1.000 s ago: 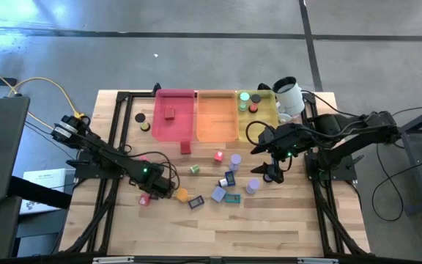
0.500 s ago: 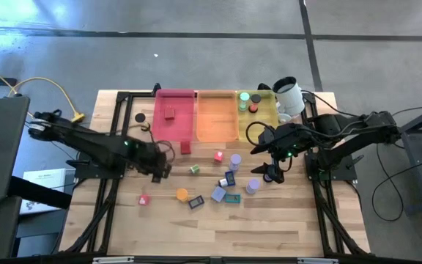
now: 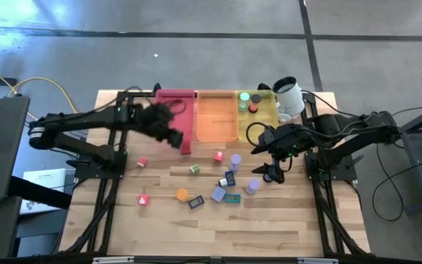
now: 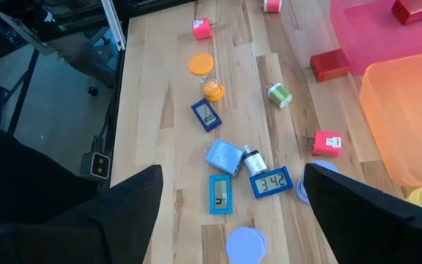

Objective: Pick & Place Office items
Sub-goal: Put the left dark blue digital clock into the orange bin

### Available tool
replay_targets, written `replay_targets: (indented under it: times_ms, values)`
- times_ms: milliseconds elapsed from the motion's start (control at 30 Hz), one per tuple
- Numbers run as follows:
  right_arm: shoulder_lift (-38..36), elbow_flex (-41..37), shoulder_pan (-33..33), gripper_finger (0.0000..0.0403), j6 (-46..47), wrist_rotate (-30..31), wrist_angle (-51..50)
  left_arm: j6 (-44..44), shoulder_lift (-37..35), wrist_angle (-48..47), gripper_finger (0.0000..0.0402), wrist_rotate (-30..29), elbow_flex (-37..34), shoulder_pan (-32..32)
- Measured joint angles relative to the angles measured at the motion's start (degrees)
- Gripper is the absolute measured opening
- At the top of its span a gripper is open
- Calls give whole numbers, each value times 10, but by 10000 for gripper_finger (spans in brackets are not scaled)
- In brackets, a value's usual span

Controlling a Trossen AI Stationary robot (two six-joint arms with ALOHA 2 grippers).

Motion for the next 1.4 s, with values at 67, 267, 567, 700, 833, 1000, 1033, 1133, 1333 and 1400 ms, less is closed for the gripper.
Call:
replay_targets:
  times_ms: [67, 267, 567, 700, 833, 1000, 1033, 1133, 1333, 1400]
  values:
    - [0, 0, 0, 317, 0, 0, -2, 45, 30, -3, 138, 15, 40, 25]
    - [0, 0, 0, 304, 1, 0, -10, 179, 148, -7, 138, 55, 166, 74]
    - [0, 0, 0, 294, 0, 2, -16, 337, 321, -58, 138, 58, 311, 107]
    - [0, 0, 0, 294, 0, 15, -26, 386, 368, -62, 138, 60, 317, 117]
    - [0, 0, 0, 294, 0, 27, -27, 429, 405, -58, 138, 51, 317, 123]
    - [0, 0, 0, 294, 0, 43, -28, 448, 434, -50, 138, 49, 317, 123]
    - [0, 0, 0, 294, 0, 45, -28, 448, 438, -50, 138, 49, 317, 123]
    - [0, 0, -1, 294, 0, 45, -28, 450, 445, -49, 138, 49, 317, 123]
    - [0, 0, -10, 294, 0, 45, -29, 459, 460, -40, 138, 49, 317, 114]
    - [0, 0, -10, 294, -1, 45, -29, 459, 464, -42, 138, 49, 317, 111]
